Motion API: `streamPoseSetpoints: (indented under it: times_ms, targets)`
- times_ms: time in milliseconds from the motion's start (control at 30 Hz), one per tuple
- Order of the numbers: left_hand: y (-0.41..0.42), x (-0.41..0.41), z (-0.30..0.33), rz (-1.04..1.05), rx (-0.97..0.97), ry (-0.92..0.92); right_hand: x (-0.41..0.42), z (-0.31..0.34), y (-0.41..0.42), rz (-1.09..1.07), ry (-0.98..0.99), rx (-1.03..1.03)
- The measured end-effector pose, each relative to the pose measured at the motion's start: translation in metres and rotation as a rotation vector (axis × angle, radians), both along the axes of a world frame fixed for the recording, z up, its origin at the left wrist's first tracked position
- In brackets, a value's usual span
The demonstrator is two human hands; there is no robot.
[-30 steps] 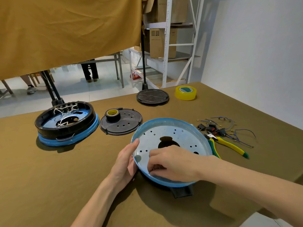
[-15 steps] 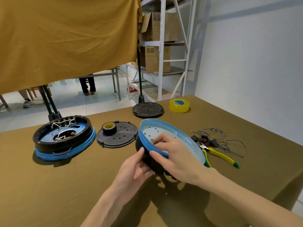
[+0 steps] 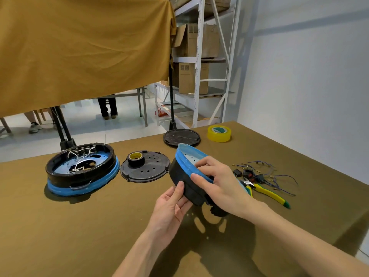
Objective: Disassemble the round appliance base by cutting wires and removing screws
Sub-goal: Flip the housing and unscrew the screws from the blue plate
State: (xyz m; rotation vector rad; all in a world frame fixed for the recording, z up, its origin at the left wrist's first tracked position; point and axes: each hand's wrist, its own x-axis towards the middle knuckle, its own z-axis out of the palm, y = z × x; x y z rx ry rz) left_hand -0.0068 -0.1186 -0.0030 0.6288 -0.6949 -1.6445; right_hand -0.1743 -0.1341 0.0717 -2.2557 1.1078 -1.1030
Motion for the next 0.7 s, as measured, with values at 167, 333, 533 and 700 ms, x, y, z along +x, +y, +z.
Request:
streamPoseSetpoints:
  times_ms: [167,333,533,700]
  targets:
    - [0.001,0.000,0.000,-0.011,-0.024,-0.025,-0.003,-0.003,-0.001,0.001,-0.028,-0.007]
    - [-0.001,0.004,-0.002,-0.042,-0.015,-0.013,-0.003,-0.010,-0.004,0.011,0.014,-0.023]
    - [0.001,0.019,-0.006,-0.086,0.116,-0.163,0.004,-0.040,-0.005,-0.018,0.283,-0.076]
    - [-0.003,0.027,-0.013,-0.068,0.270,-0.276,0.013,-0.051,-0.005,0.076,0.647,-0.151]
